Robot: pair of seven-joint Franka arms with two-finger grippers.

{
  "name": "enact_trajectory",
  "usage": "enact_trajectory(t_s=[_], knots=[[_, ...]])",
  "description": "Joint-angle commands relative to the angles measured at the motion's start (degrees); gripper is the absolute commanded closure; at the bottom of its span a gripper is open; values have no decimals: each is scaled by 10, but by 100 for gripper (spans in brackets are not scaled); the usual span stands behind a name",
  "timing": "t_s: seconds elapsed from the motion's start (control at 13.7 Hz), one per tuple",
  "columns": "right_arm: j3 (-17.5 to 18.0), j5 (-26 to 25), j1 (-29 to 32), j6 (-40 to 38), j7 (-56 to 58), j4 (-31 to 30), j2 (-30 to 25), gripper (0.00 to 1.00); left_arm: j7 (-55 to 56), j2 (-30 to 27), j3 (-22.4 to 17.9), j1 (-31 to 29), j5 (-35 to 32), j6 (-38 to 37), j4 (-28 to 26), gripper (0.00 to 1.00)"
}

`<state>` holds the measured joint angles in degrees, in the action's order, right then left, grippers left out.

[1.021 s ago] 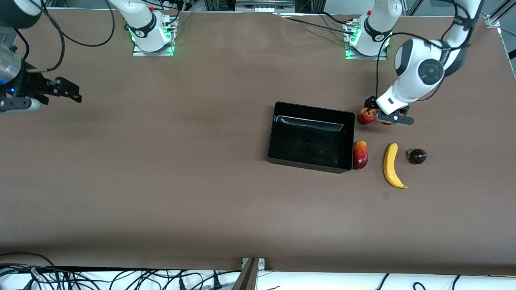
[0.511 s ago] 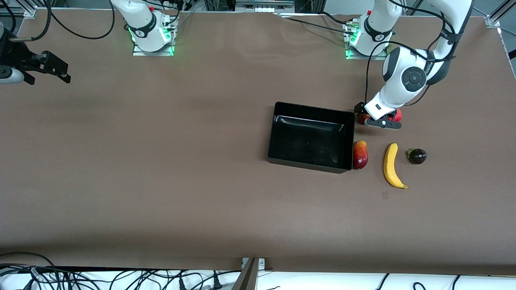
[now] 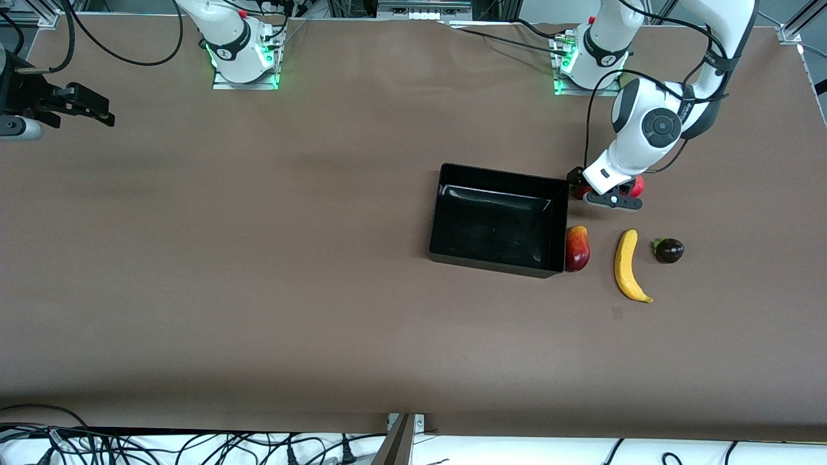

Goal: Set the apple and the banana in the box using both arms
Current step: 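Lift the red apple off the table with the left gripper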

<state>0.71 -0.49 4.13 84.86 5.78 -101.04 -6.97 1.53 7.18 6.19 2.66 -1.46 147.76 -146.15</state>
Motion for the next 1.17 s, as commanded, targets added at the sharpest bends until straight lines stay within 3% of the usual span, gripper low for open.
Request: enact_trajectory(t_s=[0.0,0.8,0.95,1.09], knots=[[-4,-7,-6,-13,-8,15,5,0,-13,28,-1,-11,-20,-5,9,0],[-6,-7,-5,-14,-2,18,8,0,-12,31,0,-17,-17,-14,3,2],[-6,-7,-5,-15,-3,18,8,0,-13,29,0,-17,-17,-25,4,58],[-6,-5,-5,-15,-2,17,7,0,-15,26,0,-16,-19,-34,7,96]])
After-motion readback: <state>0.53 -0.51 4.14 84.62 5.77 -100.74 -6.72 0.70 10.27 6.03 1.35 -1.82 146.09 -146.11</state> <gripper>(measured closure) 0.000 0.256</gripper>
